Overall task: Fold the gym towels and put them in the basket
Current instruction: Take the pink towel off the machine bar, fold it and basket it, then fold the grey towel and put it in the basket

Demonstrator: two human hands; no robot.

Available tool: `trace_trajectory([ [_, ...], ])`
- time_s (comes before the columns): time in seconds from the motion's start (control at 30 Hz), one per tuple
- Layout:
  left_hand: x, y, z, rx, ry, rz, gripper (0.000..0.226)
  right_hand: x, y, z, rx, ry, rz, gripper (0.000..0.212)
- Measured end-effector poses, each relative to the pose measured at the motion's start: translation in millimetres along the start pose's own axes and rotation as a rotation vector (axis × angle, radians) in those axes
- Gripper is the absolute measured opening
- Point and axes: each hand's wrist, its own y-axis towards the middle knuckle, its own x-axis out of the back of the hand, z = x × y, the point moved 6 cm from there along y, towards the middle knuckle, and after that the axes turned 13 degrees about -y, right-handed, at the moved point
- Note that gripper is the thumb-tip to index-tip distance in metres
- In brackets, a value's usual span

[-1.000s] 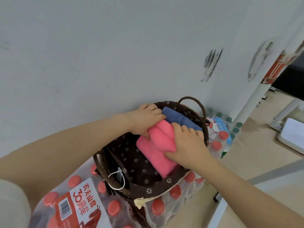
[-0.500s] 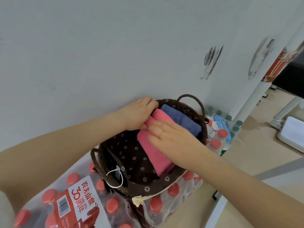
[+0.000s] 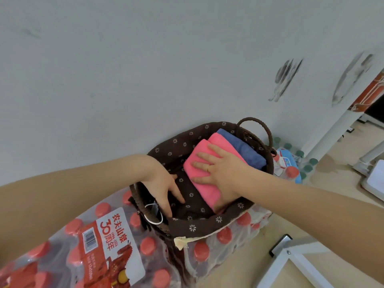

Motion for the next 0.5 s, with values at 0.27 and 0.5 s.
trace_trajectory([
  [0.27, 1.7, 0.6, 0.4, -0.003, 0.004, -0.017, 0.065, -3.7, 0.0, -9.0, 0.098, 0.130, -0.067, 0.079],
  [0.5, 33.0, -49.2, 11.9, -0.221, -0.406, -0.475, 0.035, 52.6, -9.6, -26.0, -0.112, 0.511, -0.501, 0.048],
])
